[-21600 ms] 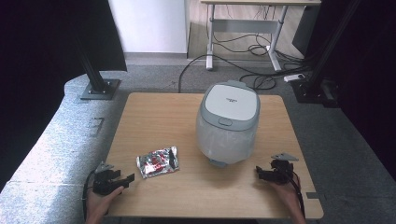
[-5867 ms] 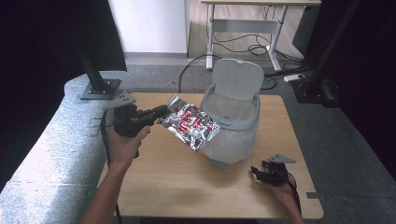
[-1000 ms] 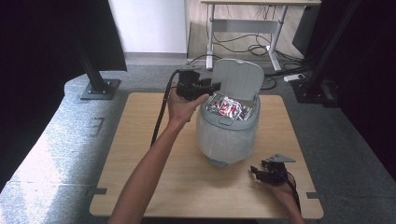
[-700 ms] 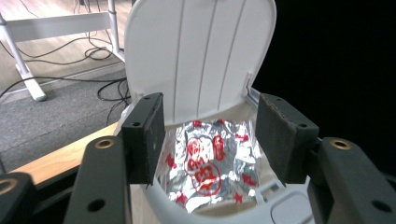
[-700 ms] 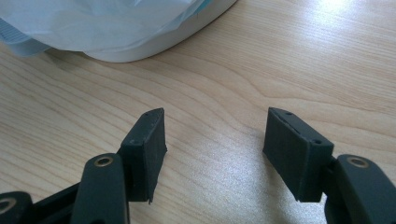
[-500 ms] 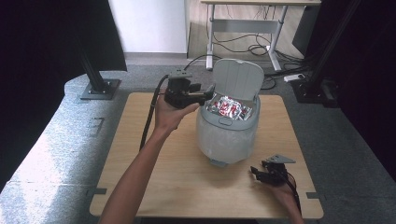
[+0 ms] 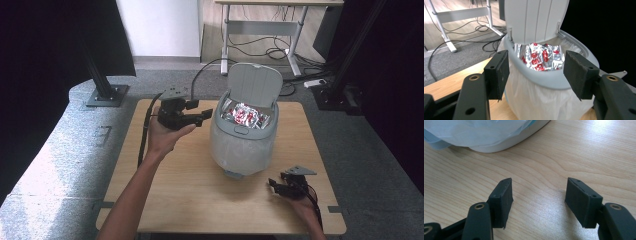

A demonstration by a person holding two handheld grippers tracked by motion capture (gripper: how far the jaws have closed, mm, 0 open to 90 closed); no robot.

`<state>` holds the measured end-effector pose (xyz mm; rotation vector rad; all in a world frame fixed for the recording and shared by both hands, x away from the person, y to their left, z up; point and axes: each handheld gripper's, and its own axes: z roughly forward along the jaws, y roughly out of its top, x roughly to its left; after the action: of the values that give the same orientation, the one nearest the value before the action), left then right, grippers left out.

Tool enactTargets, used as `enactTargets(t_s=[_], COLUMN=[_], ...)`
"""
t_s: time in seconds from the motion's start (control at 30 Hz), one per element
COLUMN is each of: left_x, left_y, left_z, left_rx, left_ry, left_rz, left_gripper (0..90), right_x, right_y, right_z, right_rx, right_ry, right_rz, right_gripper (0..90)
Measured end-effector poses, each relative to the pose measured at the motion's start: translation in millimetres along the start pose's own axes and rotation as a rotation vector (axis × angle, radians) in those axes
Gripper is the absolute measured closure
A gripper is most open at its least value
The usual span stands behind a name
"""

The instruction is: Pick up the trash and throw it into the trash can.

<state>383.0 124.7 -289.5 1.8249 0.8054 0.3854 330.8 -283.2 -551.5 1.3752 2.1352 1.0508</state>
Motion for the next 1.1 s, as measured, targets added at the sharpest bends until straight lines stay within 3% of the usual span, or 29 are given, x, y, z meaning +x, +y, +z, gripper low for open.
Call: enactTargets(t_s=[0.27, 0.63, 0.77, 1.0, 1.1], left_x=[4.2, 15.4, 20.4, 26.9, 27.2], left_y=[-28.0, -74.2, -86.5, -98.6, -101.0], left_z=[-22.4, -37.8, -41.0, -42.7, -44.7], left_rx=[-0.02, 0.028, 0.031, 0.046, 0.049], left_ry=[0.009, 0.069, 0.07, 0.08, 0.084], left_rz=[-0.014, -0.014, -0.029, -0.046, -0.046], left_gripper=[38.0, 37.4, 37.4, 37.6, 37.7], right_x=[0.1, -0.1, -0.4, -1.2, -3.5], right_y=[-0.3, -0.5, -0.4, 1.3, 7.0], right_z=[-0.3, -0.3, -0.5, -0.8, -7.5], right_rx=[0.001, -0.002, 0.0, 0.002, -0.026], right_ry=[-0.002, -0.003, -0.004, -0.002, 0.004], right_rz=[-0.002, -0.003, -0.002, -0.005, 0.002], right_gripper=[37.6, 37.6, 37.6, 37.1, 37.0])
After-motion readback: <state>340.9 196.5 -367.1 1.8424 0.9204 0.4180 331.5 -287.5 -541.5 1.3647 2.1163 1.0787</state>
